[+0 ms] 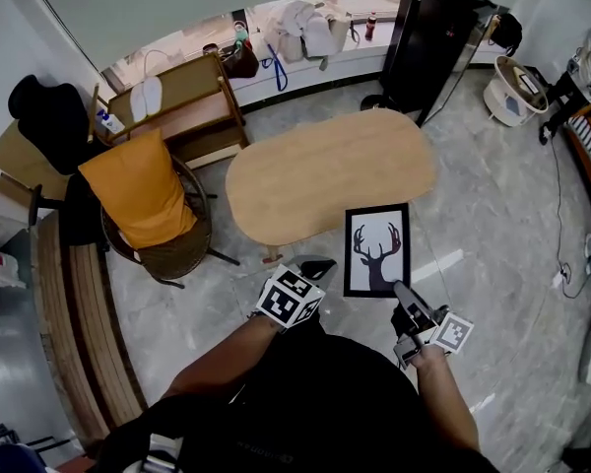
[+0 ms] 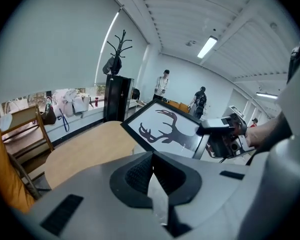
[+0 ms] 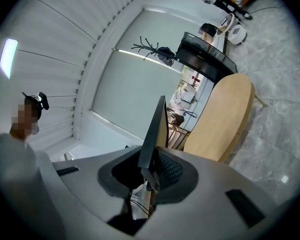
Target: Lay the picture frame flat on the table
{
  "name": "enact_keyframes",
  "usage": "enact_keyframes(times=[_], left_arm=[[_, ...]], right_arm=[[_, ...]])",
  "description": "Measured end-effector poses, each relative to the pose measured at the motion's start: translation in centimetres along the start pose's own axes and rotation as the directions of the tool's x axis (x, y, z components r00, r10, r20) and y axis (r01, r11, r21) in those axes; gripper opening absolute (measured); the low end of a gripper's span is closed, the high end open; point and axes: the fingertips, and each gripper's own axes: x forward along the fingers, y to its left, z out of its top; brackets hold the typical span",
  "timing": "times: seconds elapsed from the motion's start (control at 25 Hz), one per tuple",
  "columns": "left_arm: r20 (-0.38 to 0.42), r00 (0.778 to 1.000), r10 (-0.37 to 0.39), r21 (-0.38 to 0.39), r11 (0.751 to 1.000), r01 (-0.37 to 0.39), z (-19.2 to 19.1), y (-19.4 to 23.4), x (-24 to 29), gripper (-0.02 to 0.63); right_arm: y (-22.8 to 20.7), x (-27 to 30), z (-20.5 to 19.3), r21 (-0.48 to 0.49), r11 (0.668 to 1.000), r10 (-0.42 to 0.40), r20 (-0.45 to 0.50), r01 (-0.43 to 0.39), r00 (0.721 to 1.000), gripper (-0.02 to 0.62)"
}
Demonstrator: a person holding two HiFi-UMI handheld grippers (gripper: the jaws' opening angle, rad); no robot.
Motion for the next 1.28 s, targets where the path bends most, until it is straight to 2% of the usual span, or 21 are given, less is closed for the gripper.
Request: enact_keyframes(times=[0.12, 0.32, 0.48, 0.6, 0.8, 0.96, 1.0, 1.12, 1.2, 1.28], left_arm=[[0.032, 0.999, 0.001, -0.002, 1.000, -0.001, 3.9, 4.6, 0.8, 0.000], [0.033, 0.999, 0.029, 0.002, 1.000, -0.029, 4.6, 9.7, 2.0, 0.000], [0.002, 0.998, 0.060, -0.070, 0.996, -0.059, 5.7, 15.8, 2.2, 0.000], [-0.014, 0.997, 0.078, -0.116, 0.990, -0.079, 5.8, 17.8, 2.6, 0.000], [-0.041, 0.990, 0.131, -0.181, 0.974, -0.137, 5.3, 20.5, 4.8, 0.000], [-0.063, 0.976, 0.207, -0.249, 0.944, -0.217, 6.2, 22.8, 6.5, 0.000], [-0.071, 0.971, 0.230, -0.268, 0.933, -0.241, 6.7, 23.4, 7.1, 0.000], [-0.081, 0.955, 0.284, -0.331, 0.896, -0.295, 7.8, 25.3, 9.0, 0.000], [-0.096, 0.941, 0.324, -0.370, 0.866, -0.336, 7.8, 27.7, 10.0, 0.000], [-0.123, 0.925, 0.359, -0.417, 0.828, -0.376, 7.5, 29.8, 11.1, 0.000]], right_arm=[[-0.5, 4.3, 3.0, -0.004, 1.000, -0.011, -0.003, 0.011, 1.000, 0.057], [-3.5, 8.8, 5.5, 0.004, 1.000, -0.011, 0.000, 0.011, 1.000, 0.057], [-5.7, 14.8, 8.4, 0.025, 0.999, -0.044, -0.027, 0.045, 0.999, 0.057], [-8.2, 17.2, 9.7, 0.032, 0.996, -0.077, -0.073, 0.080, 0.994, 0.057], [-13.2, 20.9, 11.3, 0.070, 0.993, -0.086, -0.152, 0.097, 0.985, 0.057], [-18.2, 24.3, 13.8, 0.059, 0.994, -0.075, -0.249, 0.093, 0.966, 0.057], [-20.0, 25.1, 14.6, 0.057, 0.992, -0.092, -0.277, 0.112, 0.957, 0.057], [-26.2, 27.4, 16.3, 0.086, 0.968, -0.191, -0.357, 0.236, 0.914, 0.057], [-29.6, 30.3, 16.5, 0.108, 0.956, -0.209, -0.399, 0.272, 0.893, 0.057], [-32.6, 33.5, 16.1, 0.124, 0.956, -0.189, -0.436, 0.267, 0.880, 0.057]])
